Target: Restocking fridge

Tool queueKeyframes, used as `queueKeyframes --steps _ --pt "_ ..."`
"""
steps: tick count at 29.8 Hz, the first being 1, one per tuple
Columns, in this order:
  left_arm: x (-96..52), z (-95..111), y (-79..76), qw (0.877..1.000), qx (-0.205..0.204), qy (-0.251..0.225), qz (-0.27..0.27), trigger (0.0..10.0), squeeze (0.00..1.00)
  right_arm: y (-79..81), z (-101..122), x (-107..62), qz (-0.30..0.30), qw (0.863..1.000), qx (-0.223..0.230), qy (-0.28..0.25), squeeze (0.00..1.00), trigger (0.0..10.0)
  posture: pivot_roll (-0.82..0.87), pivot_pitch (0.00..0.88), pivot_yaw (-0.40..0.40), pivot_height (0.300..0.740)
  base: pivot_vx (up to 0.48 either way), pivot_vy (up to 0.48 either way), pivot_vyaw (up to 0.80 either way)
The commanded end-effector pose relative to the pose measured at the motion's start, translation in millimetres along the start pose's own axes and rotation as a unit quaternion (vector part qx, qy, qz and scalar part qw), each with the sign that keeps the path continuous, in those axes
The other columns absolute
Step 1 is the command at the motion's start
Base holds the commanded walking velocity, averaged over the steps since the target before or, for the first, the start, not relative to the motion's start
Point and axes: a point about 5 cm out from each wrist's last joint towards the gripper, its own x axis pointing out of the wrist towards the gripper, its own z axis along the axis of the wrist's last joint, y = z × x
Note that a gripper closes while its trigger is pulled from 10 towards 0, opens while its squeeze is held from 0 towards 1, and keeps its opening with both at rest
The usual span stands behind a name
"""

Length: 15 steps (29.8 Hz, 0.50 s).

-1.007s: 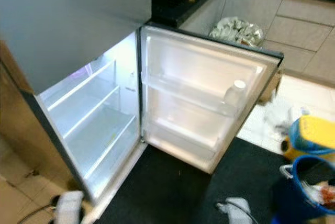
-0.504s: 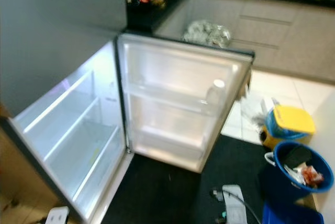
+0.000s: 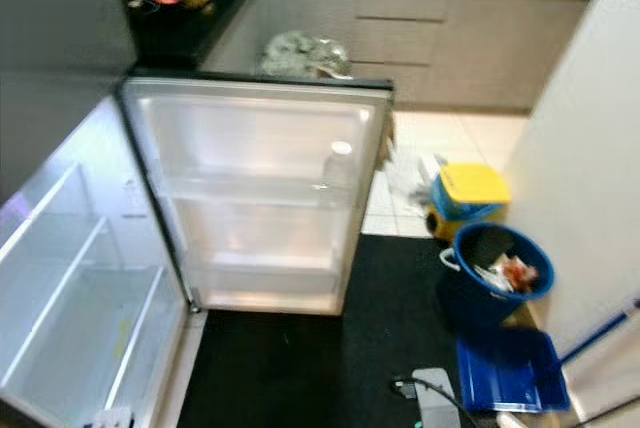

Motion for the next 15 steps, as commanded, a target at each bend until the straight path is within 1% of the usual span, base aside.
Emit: queueKeyframes --steps 1,5,6,7,9,11,13,14,15 --pt "2.3 2.9 -6.4 1.000 0.017 0.004 -0.014 10.0 0.00 1.1 4.6 0.6 0.000 1.000 -0.004 -0.007 0.00 10.0 -0.05 0.000 0.041 0.740 0.000 0.000 0.00" --pt "2.9 7.0 -6.3 0.999 0.028 0.000 -0.023 10.0 0.00 4.5 4.3 1.0 0.004 1.000 -0.007 -0.005 0.00 10.0 -0.05 0.000 0.043 0.740 0.000 0.000 0.00" --pt "2.3 6.1 -5.4 0.999 0.042 0.003 -0.028 10.0 0.00 5.7 5.1 1.2 0.005 1.000 -0.011 -0.007 0.00 10.0 -0.03 0.000 0.053 0.740 0.000 0.000 0.00" --pt "2.3 6.1 -5.4 0.999 0.042 0.003 -0.028 10.0 0.00 5.7 5.1 1.2 0.005 1.000 -0.011 -0.007 0.00 10.0 -0.03 0.000 0.053 0.740 0.000 0.000 0.00" --pt "0.5 3.0 -1.0 0.998 0.050 0.009 -0.026 10.0 0.00 5.6 6.3 1.3 0.003 1.000 0.000 -0.010 0.00 10.0 -0.03 0.000 0.052 0.740 0.000 0.000 0.00" --pt "-1.2 -1.0 3.3 0.999 0.039 0.012 -0.014 10.0 0.00 7.4 4.5 1.3 0.003 1.000 -0.003 -0.008 0.00 10.0 -0.03 0.000 0.041 0.740 0.000 0.000 0.00" --pt "-1.7 -2.7 4.1 0.999 0.035 0.014 -0.010 10.0 0.00 8.8 3.3 1.3 0.005 1.000 -0.008 -0.006 0.00 10.0 -0.03 0.000 0.041 0.740 0.000 0.000 0.00" --pt "-2.7 -6.2 5.2 1.000 0.023 0.017 -0.005 10.0 0.00 11.6 2.5 1.5 0.011 1.000 -0.012 -0.006 0.00 10.0 -0.05 0.000 0.036 0.740 0.000 0.000 0.00" --pt "-2.7 -6.2 5.2 1.000 0.023 0.017 -0.005 10.0 0.00 11.6 2.5 1.5 0.011 1.000 -0.012 -0.006 0.00 10.0 -0.05 0.000 0.036 0.740 0.000 0.000 0.00"
